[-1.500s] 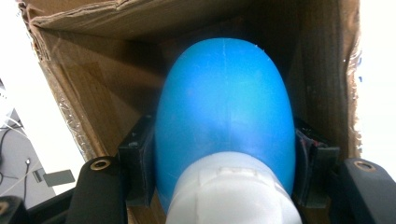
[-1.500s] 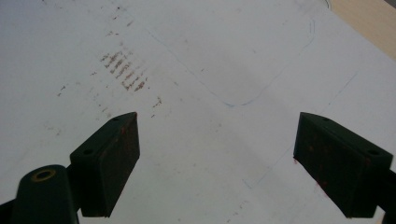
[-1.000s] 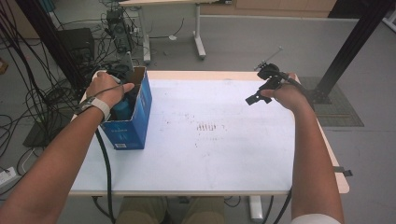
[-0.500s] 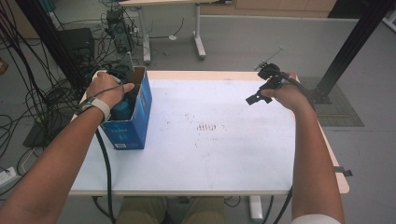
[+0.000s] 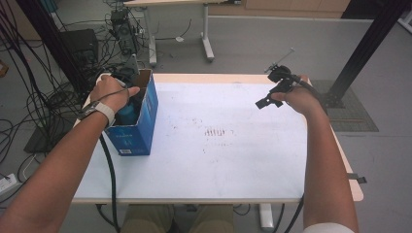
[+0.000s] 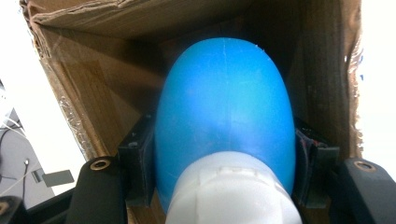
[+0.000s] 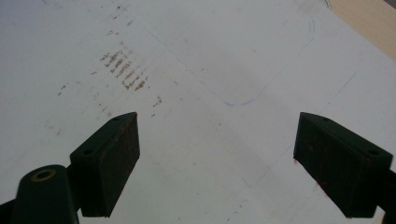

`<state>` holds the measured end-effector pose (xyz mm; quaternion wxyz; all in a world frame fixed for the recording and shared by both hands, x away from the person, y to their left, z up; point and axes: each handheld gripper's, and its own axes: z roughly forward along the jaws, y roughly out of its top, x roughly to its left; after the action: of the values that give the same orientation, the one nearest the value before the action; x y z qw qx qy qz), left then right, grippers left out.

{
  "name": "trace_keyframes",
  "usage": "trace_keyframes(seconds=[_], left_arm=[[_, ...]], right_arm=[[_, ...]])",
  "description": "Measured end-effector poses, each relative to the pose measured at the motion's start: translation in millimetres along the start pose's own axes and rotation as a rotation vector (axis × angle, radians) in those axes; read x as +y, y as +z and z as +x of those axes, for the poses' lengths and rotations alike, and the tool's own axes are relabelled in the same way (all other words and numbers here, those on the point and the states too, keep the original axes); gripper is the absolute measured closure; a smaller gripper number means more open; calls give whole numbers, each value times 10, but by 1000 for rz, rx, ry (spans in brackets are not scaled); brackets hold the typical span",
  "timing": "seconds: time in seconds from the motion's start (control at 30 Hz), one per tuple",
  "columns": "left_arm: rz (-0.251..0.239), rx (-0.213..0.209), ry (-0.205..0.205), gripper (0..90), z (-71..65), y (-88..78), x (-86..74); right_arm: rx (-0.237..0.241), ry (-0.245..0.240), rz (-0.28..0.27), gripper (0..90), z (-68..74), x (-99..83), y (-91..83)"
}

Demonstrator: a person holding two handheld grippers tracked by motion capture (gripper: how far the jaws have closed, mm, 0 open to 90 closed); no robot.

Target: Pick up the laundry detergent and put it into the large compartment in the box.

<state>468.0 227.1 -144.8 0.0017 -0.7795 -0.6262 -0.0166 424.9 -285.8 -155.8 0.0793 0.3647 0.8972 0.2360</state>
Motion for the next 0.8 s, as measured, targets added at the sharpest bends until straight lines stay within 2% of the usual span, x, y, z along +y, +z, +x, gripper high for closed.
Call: trace_keyframes(seconds=[0.8], left_arm=[[-2,2,1,372,-7,2,-3]], right_arm=[[-1,4,-1,145,-6,-27,-5]])
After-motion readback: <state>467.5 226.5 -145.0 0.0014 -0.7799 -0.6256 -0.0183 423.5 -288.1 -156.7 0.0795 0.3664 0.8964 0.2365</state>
